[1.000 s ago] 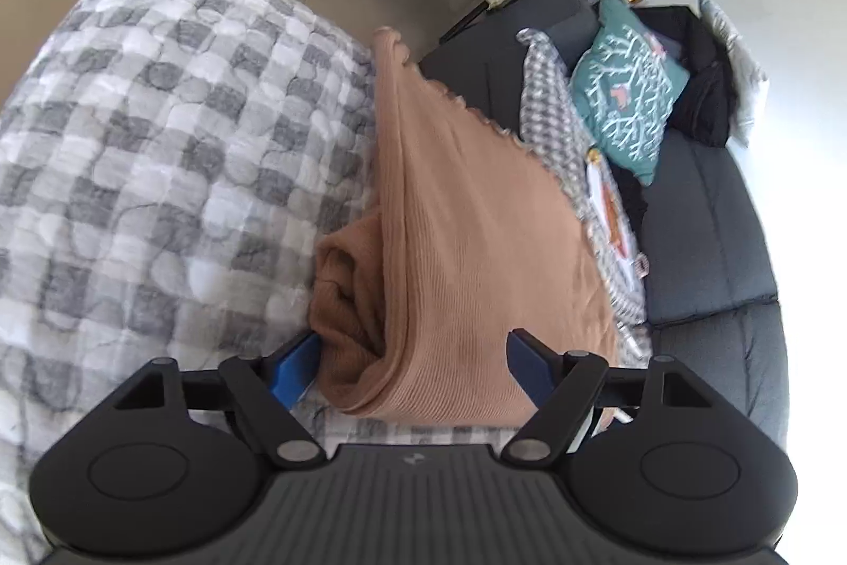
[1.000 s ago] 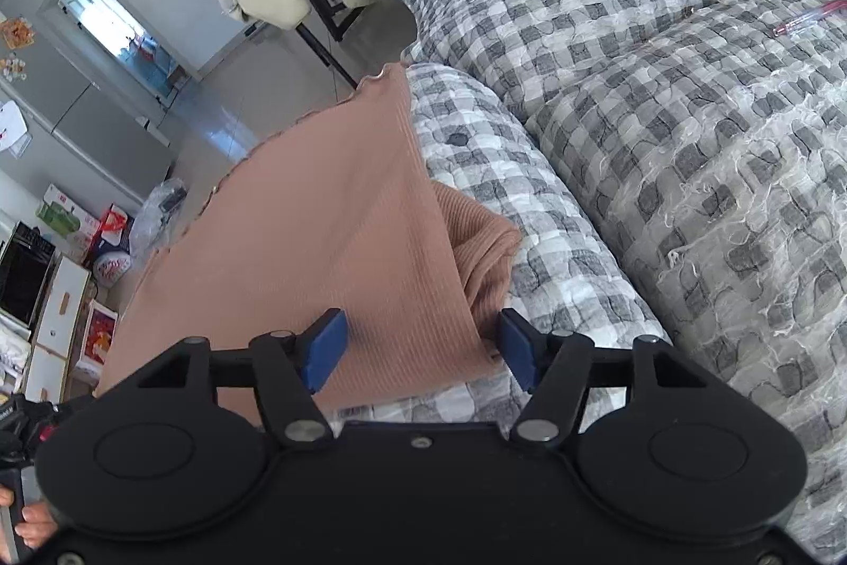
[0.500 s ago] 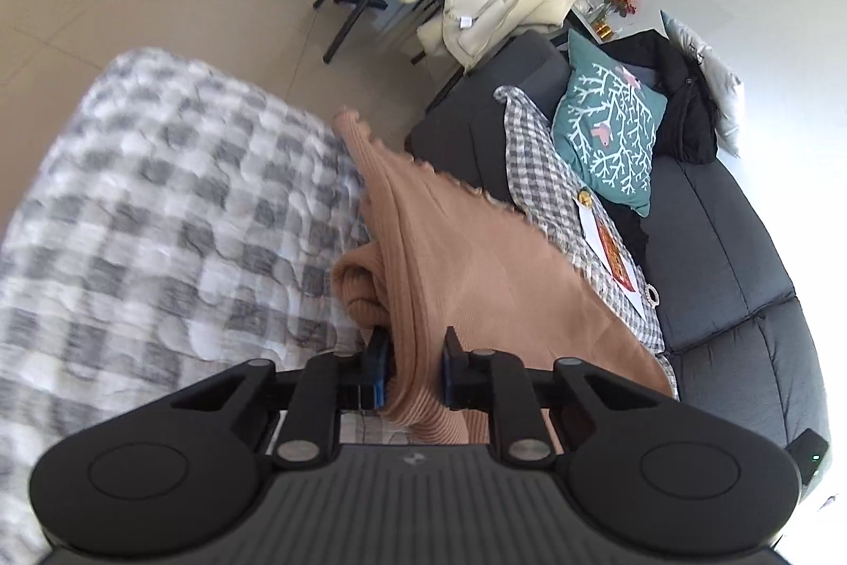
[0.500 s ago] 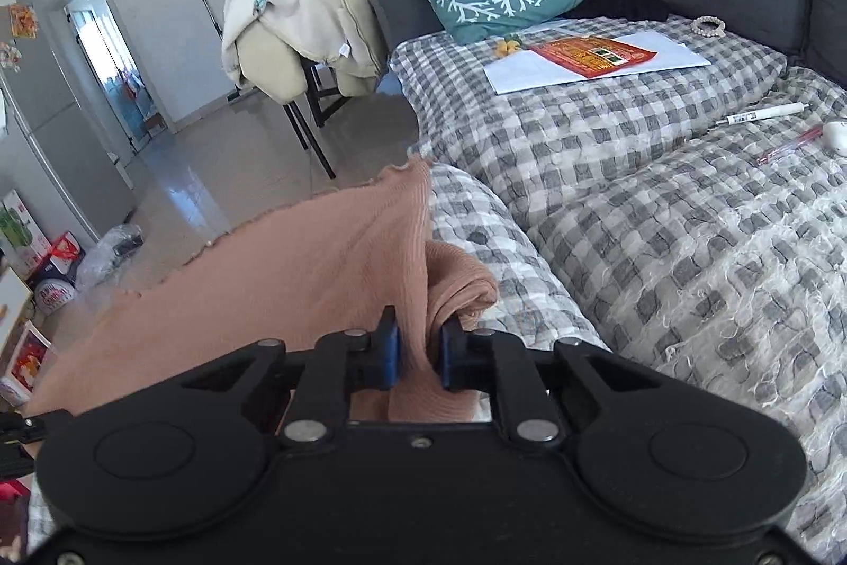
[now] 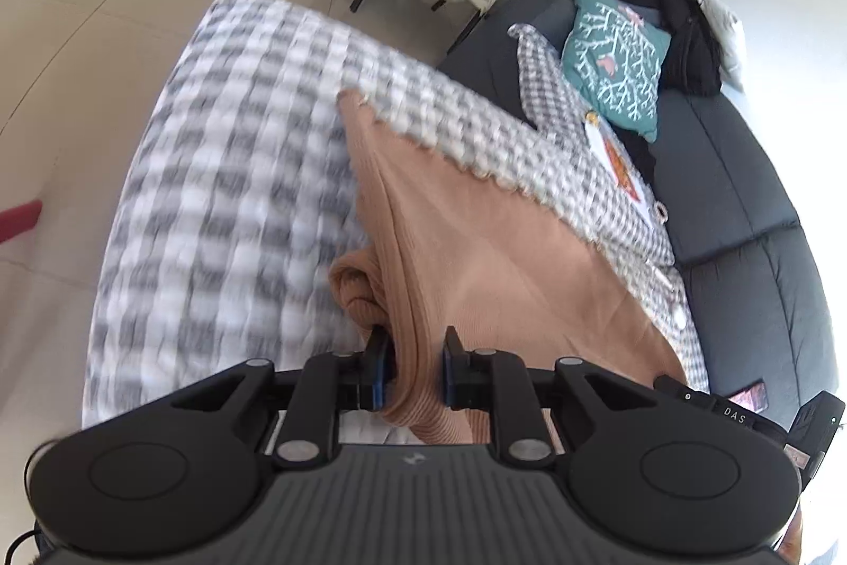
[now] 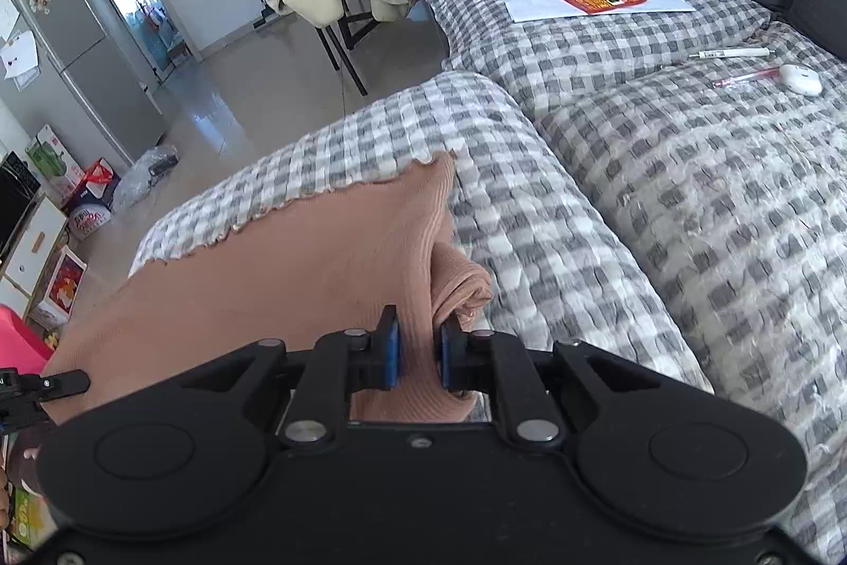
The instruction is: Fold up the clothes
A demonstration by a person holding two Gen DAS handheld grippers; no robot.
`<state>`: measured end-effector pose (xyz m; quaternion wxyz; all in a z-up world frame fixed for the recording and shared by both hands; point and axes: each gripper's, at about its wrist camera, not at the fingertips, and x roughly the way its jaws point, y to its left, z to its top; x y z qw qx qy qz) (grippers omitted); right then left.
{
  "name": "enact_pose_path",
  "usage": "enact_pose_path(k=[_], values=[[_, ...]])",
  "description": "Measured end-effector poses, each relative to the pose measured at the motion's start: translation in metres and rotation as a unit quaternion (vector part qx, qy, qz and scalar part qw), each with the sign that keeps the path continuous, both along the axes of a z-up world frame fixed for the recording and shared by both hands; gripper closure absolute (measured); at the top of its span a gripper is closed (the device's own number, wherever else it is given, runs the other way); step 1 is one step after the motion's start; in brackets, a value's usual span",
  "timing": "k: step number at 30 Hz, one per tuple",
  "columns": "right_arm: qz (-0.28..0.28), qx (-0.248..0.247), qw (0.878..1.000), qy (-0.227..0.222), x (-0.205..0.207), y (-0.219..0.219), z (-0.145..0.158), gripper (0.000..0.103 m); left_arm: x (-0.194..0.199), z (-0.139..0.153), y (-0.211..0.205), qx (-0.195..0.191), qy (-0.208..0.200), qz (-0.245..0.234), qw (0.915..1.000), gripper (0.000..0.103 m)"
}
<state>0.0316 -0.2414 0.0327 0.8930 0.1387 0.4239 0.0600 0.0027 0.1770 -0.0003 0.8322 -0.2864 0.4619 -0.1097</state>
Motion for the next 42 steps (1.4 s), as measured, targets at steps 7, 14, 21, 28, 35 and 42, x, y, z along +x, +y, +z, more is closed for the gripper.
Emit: enact_pose_path(k=[7, 14, 21, 28, 35, 42], values=[[-0.005, -0.016, 1.000, 0.018, -0.024, -0.005, -0.037, 0.073, -0.015, -0.022, -0.001, 0.021, 0.009, -0.008, 0.9997, 0.071], [-0.023, -0.048, 0.999, -0.008, -0.037, -0.012, -0.025, 0.047, -0.026, -0.010, 0.014, 0.016, -0.006, 0.007, 0.9998, 0.052], [-0.049, -0.110, 0.982, -0.143, -0.046, 0.016, -0.013, 0.037, -0.043, 0.033, -0.026, 0.141, -0.201, 0.031, 0.9689, 0.046], [0.034, -0.155, 0.960, -0.232, -0.033, 0.101, -0.029, 0.037, -0.017, 0.020, -0.111, 0.168, -0.259, -0.057, 0.9494, 0.046], [0.072, -0.162, 0.959, -0.220, -0.017, 0.129, -0.055, 0.037, 0.012, -0.017, -0.120, 0.193, -0.214, -0.041, 0.9566, 0.053], [0.043, -0.145, 0.968, -0.199, -0.016, 0.072, -0.067, 0.040, -0.006, -0.027, -0.086, 0.201, -0.241, -0.048, 0.9484, 0.067]])
